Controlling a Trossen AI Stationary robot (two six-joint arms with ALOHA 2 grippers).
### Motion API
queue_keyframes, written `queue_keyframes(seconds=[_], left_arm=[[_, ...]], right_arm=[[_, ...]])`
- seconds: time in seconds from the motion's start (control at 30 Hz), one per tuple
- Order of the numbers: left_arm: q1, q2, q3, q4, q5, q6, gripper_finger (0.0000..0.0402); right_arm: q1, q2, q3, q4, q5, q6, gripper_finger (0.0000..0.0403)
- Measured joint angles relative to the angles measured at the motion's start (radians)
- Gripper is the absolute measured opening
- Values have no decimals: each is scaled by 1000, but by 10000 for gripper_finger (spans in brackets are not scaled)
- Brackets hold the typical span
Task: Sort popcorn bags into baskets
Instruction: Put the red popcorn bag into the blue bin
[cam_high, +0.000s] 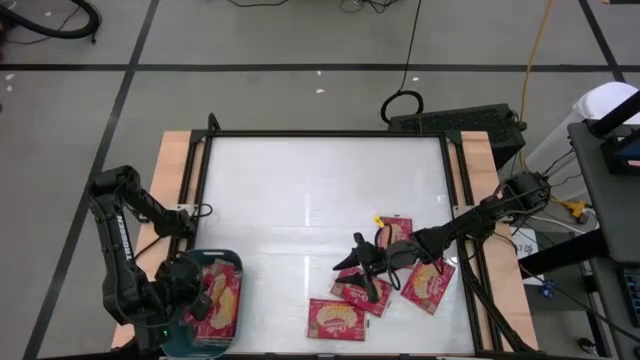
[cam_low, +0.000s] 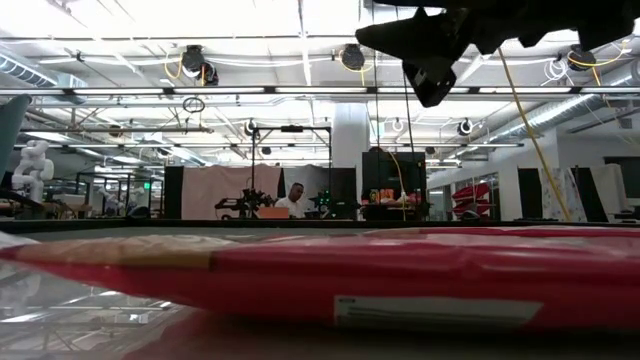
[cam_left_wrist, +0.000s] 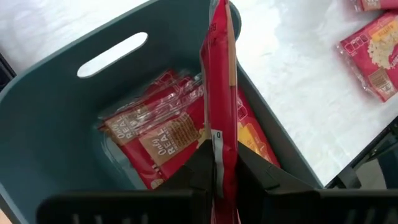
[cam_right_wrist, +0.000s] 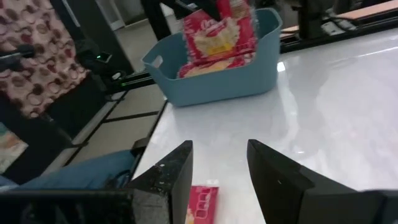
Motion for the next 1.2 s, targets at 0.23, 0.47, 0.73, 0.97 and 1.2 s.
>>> queue_keyframes(seconds=[0.23,0.47,0.73,0.97,1.2], left_arm=[[4,0,0,-13,-1,42,69],[35,0,0,-81,-12,56,149],[82,-2,0,-175,-157,145,172],[129,-6,4,-151,-577,355,173],[230,-6,3,-83,-701,529,173]], right_arm=[[31,0,0,0,30,19,144],[35,0,0,0,34,23,144],[48,0,0,-109,58,70,144],[114,0,-1,-288,131,198,144],[277,1,-1,-310,146,182,158]])
